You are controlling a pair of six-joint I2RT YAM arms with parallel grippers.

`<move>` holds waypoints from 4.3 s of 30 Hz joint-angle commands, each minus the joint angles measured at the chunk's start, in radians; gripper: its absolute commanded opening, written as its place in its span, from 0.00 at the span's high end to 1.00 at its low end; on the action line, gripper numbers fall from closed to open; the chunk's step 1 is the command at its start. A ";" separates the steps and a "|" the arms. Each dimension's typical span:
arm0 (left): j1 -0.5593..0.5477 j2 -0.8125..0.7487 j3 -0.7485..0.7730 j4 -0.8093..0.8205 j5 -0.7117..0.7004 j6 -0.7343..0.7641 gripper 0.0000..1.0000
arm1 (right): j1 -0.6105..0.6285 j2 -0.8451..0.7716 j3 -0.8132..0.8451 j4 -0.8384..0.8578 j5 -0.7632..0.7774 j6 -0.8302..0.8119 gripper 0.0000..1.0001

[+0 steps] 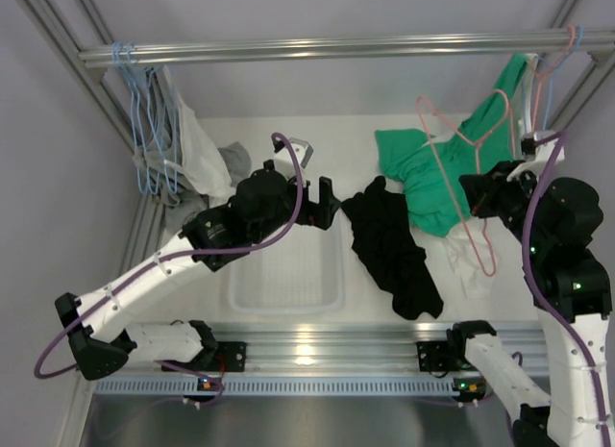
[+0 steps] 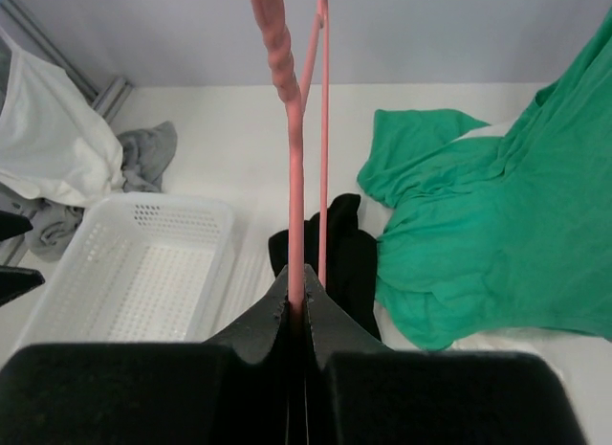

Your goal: Remove the tank top from the hanger

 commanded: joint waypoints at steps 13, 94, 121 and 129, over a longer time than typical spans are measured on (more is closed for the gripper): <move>0.000 -0.096 -0.032 -0.074 -0.098 0.044 0.01 | 0.146 0.392 0.314 0.095 0.179 -0.049 1.00; -0.201 0.756 0.047 0.286 0.123 -0.012 1.00 | 0.309 -0.183 0.180 -0.157 0.521 -0.042 0.01; -0.244 0.048 0.320 0.007 -0.295 0.218 1.00 | 0.311 -0.161 0.236 -0.154 0.515 -0.049 0.01; -0.243 0.020 0.291 -0.060 -0.607 0.279 1.00 | 0.309 -0.146 0.227 -0.137 0.503 -0.047 0.01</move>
